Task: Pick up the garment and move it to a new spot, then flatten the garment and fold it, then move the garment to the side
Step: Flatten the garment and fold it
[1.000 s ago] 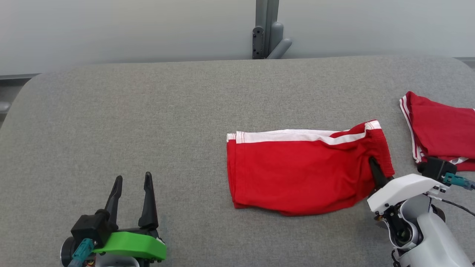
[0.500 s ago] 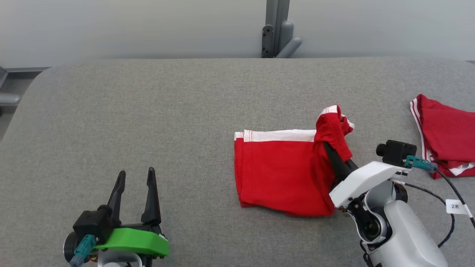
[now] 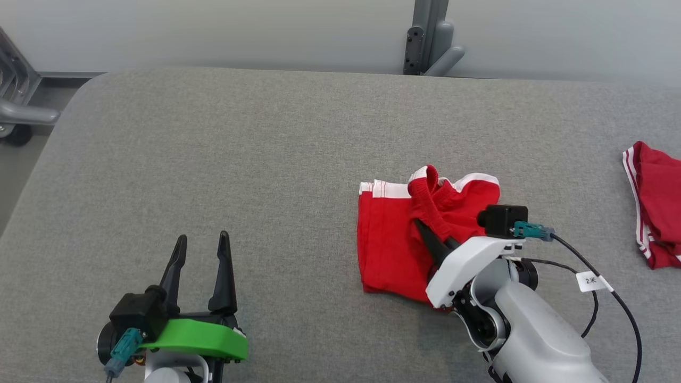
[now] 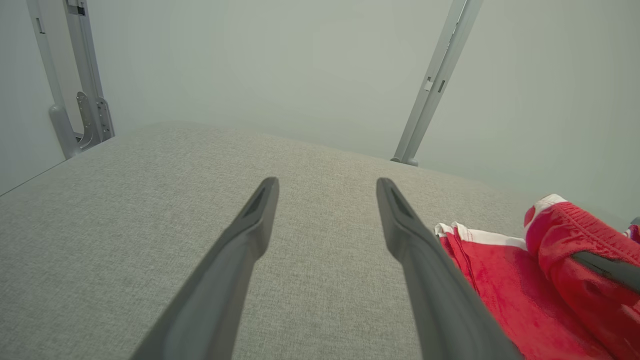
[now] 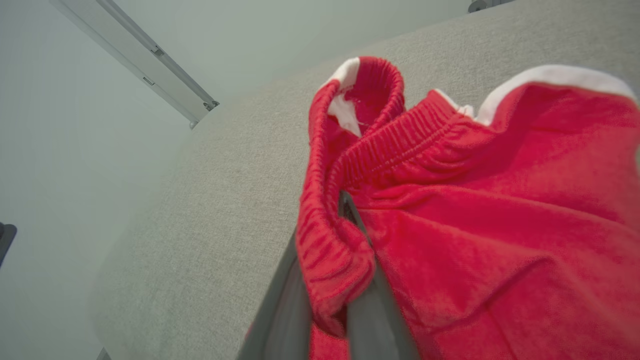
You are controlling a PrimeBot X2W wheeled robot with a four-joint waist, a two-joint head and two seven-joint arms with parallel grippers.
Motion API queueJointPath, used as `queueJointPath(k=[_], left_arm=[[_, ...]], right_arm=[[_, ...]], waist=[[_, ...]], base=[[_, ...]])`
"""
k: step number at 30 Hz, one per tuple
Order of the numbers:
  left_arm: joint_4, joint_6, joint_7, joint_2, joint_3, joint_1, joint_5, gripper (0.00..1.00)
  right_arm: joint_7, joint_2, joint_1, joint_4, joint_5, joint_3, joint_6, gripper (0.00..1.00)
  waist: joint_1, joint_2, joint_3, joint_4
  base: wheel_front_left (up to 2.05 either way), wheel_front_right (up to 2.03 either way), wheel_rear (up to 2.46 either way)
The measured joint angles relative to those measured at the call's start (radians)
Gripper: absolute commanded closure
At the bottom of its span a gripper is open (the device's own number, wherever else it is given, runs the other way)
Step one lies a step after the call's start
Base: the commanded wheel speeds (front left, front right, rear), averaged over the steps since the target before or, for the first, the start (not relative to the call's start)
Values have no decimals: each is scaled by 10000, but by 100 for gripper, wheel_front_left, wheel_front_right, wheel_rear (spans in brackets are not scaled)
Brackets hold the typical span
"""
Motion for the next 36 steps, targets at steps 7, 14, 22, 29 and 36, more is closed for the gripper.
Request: queueJointPath(k=[7, 14, 22, 29, 36], left_arm=[[-25, 50, 0, -4, -123, -82, -142, 0], [-19, 100, 0, -6, -163, -103, -230, 0], [-35, 105, 0, -6, -173, -145, -274, 0], [-52, 132, 0, -6, -163, -149, -274, 0], [-98, 176, 0, -6, -96, -134, -272, 0]], right_arm=[[-702, -2, -781, 1532, -435, 1035, 0, 100], [-1279, 0, -1228, 2276, -786, 1992, 2, 0], [-1536, 0, -1321, 2253, -533, 2855, 2, 0], [-1764, 0, -1350, 2224, -878, 3641, 2, 0], [-2217, 2, -1573, 1987, -2105, 3087, 2, 0]], waist=[[0, 0, 133, 292], [0, 0, 208, 392], [0, 0, 201, 382], [0, 0, 178, 382], [0, 0, 54, 263]], base=[[0, 0, 0], [0, 0, 0], [0, 0, 0], [0, 0, 0], [0, 0, 0]])
